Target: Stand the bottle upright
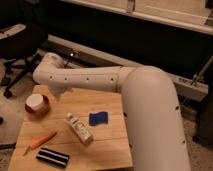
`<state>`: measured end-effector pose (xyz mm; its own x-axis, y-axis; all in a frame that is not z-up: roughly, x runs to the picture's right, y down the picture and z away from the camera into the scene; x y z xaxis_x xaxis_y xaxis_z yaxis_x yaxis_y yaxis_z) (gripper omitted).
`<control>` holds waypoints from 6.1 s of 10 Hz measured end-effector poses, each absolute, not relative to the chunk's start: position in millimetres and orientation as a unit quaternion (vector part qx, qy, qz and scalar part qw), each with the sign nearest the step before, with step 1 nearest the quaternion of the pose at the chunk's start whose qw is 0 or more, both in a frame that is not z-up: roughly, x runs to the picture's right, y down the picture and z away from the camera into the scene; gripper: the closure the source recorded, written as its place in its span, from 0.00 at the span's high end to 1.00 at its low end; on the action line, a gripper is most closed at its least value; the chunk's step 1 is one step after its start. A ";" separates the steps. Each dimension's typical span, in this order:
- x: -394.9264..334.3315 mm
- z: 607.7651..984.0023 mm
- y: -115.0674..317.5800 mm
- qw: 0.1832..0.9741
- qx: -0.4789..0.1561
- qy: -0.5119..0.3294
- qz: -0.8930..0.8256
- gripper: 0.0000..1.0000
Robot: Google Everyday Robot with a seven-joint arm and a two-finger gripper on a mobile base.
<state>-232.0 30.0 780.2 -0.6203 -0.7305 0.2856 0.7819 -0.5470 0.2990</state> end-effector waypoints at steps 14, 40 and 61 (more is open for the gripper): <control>-233.1 827.4 108.9 0.390 -0.163 -0.286 -0.860 0.61; -225.6 867.6 149.2 0.372 -0.224 -0.345 -0.832 0.41; -251.3 820.4 -16.3 0.536 0.007 -0.223 -0.814 0.41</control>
<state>-251.3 -16.3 820.4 -0.4248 -0.8761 0.2279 0.8700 -0.3255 0.3705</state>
